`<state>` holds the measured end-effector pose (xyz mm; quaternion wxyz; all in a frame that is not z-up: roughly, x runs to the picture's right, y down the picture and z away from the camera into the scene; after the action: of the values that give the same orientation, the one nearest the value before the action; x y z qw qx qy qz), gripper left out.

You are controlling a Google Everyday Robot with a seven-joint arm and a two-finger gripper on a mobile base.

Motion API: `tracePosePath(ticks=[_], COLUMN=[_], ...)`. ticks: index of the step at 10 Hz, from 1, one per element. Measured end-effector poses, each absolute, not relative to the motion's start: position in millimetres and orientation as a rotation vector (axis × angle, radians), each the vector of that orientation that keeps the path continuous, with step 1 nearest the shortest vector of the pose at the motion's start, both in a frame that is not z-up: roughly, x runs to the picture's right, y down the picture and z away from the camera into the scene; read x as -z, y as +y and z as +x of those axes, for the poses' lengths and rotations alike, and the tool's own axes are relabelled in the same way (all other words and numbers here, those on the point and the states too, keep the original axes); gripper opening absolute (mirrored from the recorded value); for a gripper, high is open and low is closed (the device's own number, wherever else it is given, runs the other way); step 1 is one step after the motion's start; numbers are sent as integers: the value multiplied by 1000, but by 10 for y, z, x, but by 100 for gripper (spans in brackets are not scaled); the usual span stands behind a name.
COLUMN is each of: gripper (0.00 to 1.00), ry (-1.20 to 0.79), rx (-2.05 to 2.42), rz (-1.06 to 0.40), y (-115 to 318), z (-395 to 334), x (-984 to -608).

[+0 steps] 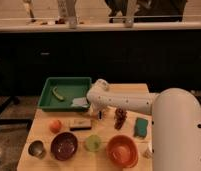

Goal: Wipe purple bowl with brush

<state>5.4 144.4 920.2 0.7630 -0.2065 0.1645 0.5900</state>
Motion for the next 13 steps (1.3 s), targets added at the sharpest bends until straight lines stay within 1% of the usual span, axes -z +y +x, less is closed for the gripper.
tracePosePath(ticks=[10, 11, 13], gripper=[79, 71, 51], ry=[351, 351, 351], rx=[-1306, -1306, -1305], rz=[-508, -508, -507], y=[1488, 1487, 1486], z=[49, 50, 52], x=[-9288, -9288, -9288])
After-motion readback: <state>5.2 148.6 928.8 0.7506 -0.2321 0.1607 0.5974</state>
